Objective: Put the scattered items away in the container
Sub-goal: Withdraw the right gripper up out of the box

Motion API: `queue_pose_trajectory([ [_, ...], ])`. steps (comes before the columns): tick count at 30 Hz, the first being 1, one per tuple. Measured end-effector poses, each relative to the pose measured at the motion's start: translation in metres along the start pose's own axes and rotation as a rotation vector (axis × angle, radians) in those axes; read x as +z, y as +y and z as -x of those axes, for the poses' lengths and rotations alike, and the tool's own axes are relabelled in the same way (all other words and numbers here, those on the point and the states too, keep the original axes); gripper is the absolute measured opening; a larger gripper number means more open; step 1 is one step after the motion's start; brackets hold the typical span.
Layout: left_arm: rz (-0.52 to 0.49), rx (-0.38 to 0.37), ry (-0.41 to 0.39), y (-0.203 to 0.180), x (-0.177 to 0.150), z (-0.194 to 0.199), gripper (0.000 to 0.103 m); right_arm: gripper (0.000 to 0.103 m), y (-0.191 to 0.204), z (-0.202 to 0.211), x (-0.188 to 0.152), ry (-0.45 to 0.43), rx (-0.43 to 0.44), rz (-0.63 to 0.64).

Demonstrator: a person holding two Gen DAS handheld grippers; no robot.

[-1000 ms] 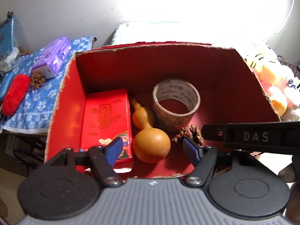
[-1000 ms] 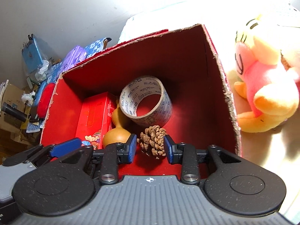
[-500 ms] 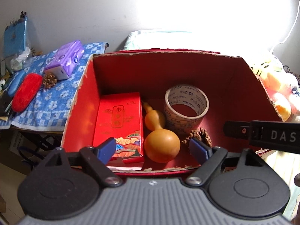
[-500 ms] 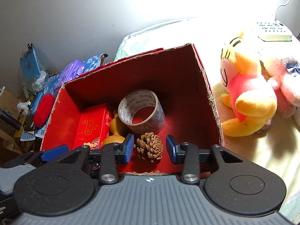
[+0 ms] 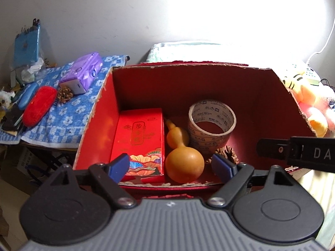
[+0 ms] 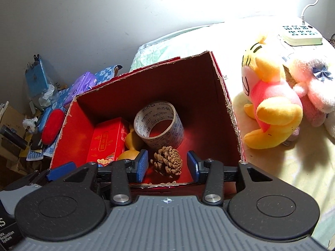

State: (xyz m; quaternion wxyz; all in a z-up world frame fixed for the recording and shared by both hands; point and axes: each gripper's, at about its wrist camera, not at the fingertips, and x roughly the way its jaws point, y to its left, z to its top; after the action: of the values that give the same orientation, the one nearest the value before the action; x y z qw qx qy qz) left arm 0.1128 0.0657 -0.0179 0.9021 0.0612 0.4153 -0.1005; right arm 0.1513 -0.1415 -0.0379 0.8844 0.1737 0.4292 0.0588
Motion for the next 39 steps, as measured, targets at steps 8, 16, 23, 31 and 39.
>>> queue_pose_trajectory([
  [8, 0.019, 0.047, -0.01, -0.007, -0.001, 0.007, 0.086, 0.046, -0.008, 0.018, 0.002, -0.035, 0.029, 0.013],
  [16, 0.046, 0.07, -0.037, -0.023, -0.002, 0.027, 0.087, 0.046, -0.014, 0.039, 0.005, -0.042, 0.072, 0.057],
  [23, 0.069, 0.079, -0.037, -0.034, -0.007, 0.042, 0.09, 0.046, -0.02, 0.05, 0.0, -0.03, 0.097, 0.102],
  [31, 0.091, 0.074, -0.022, -0.046, -0.019, 0.055, 0.092, 0.046, -0.031, 0.064, -0.011, -0.024, 0.111, 0.123],
  [39, 0.078, 0.065, -0.019, -0.058, -0.038, 0.069, 0.095, 0.046, -0.048, 0.072, -0.025, -0.012, 0.106, 0.112],
])
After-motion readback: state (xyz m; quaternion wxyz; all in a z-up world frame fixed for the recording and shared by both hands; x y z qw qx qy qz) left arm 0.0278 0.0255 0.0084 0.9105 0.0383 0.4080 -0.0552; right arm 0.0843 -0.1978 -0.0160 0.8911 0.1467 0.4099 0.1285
